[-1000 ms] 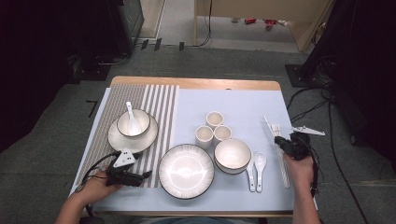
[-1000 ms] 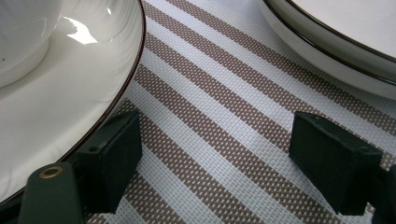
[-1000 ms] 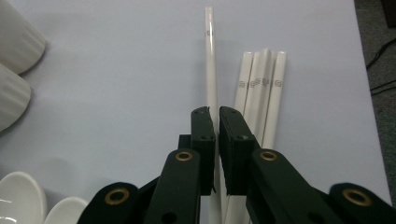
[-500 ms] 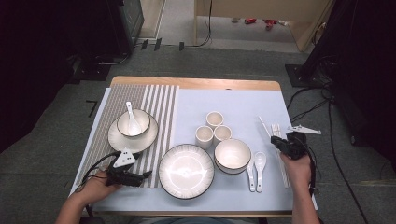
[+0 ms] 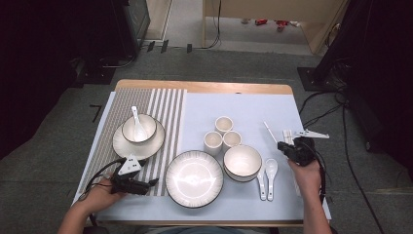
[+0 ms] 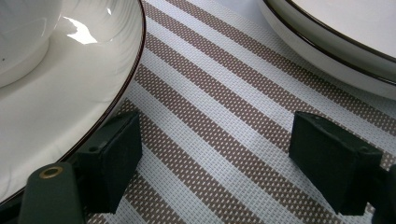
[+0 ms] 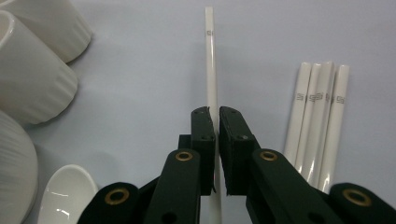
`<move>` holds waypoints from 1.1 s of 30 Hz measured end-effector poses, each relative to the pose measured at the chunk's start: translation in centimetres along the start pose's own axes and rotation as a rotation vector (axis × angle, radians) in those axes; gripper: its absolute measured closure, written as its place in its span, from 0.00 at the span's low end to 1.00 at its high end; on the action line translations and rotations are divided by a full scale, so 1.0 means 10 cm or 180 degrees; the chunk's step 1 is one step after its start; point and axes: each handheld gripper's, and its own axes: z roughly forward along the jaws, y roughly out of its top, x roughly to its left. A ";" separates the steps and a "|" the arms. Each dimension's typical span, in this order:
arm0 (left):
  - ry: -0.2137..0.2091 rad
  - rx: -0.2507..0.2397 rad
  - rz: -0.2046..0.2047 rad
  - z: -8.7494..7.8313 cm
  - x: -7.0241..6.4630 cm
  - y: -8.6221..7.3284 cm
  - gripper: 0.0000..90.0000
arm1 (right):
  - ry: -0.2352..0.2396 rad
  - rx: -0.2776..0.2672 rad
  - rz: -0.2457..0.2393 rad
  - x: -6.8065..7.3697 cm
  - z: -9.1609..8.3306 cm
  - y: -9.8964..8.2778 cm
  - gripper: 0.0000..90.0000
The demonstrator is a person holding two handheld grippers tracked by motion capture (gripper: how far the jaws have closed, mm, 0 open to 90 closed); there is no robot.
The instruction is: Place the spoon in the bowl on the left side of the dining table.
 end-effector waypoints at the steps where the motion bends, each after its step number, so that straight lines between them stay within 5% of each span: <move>1: 0.0000 0.0000 0.0001 0.00 0.00 0.00 0.19 | 0.0005 0.0007 -0.0004 0.01 0.00 0.00 0.95; 33: 0.0001 0.0000 0.0002 0.00 0.00 0.00 0.19 | 0.0183 -0.0091 -0.0136 0.26 -0.10 0.13 0.95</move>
